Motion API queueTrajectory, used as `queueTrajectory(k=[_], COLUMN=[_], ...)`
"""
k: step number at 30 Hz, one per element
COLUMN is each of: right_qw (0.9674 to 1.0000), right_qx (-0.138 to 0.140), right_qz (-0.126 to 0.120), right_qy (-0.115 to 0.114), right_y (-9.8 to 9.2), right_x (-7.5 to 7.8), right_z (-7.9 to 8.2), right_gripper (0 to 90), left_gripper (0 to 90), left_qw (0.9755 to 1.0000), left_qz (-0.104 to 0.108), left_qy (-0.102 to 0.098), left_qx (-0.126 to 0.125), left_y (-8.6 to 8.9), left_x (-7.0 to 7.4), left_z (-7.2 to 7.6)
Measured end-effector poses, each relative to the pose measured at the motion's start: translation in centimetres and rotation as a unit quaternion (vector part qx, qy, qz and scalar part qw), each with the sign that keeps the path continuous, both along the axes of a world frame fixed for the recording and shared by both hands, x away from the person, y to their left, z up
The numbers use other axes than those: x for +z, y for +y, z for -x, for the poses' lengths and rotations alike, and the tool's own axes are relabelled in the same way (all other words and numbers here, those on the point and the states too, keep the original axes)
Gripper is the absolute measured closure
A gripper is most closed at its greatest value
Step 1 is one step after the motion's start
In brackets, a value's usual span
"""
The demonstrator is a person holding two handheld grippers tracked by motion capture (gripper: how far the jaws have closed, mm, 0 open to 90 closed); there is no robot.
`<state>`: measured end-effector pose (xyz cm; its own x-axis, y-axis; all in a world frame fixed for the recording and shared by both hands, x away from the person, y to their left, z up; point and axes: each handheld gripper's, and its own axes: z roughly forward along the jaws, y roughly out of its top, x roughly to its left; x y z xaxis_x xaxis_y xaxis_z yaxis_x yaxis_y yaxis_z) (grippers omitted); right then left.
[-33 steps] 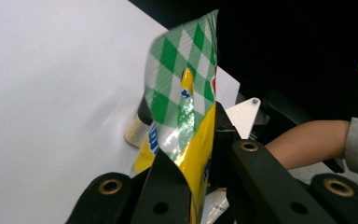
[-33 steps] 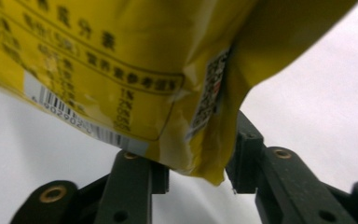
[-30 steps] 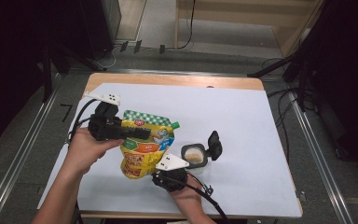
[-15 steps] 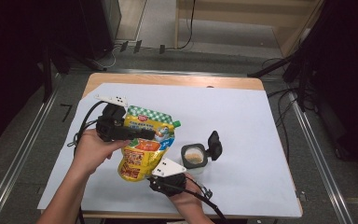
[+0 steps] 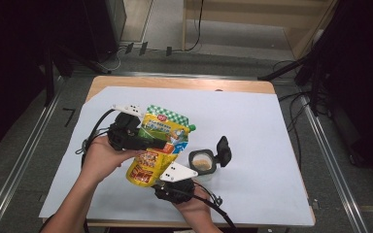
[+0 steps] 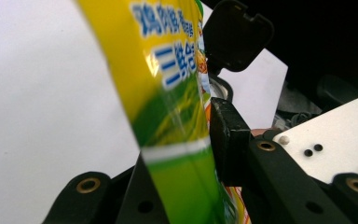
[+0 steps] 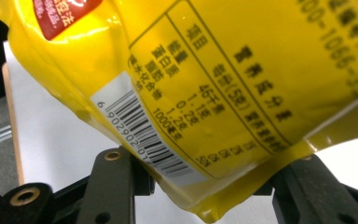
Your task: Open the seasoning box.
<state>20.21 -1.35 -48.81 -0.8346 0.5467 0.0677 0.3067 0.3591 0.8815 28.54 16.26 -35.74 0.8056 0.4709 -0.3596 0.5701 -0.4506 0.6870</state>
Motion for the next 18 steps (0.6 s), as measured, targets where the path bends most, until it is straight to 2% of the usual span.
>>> queueTrajectory(k=[4, 7, 11, 16, 17, 18], right_qw=[1.0000, 0.9997, 0.9996, 0.9993, 0.9990, 0.9990], right_qx=[0.006, 0.012, 0.018, 0.029, 0.037, 0.038], right_qz=[0.000, -0.011, -0.012, -0.015, -0.014, -0.014], right_qy=[0.004, 0.017, 0.017, 0.019, 0.021, 0.021], right_y=[0.0, 0.1, 0.1, 0.2, 0.4, 0.4], right_x=[0.1, 0.2, 0.6, 1.1, 1.2, 1.2], right_z=[0.1, 0.4, 0.6, 1.1, 1.3, 1.4], right_gripper=[55.4, 55.4, 55.4, 55.6, 55.8, 55.8], left_gripper=[79.1, 78.4, 77.8, 76.7, 75.4, 75.2], left_qw=[1.0000, 0.9999, 0.9999, 0.9996, 0.9989, 0.9986], left_qz=[-0.008, -0.011, -0.006, -0.014, -0.022, -0.023], left_qy=[0.004, 0.009, 0.015, 0.021, 0.041, 0.048], left_qx=[-0.001, -0.001, -0.003, -0.007, 0.004, 0.005], left_y=[-0.3, -0.4, -0.5, -1.0, -1.3, -1.5], left_x=[-0.1, -0.2, -0.2, -0.4, -0.5, -0.6], left_z=[0.1, 0.0, 0.0, 0.1, 0.1, 0.1])
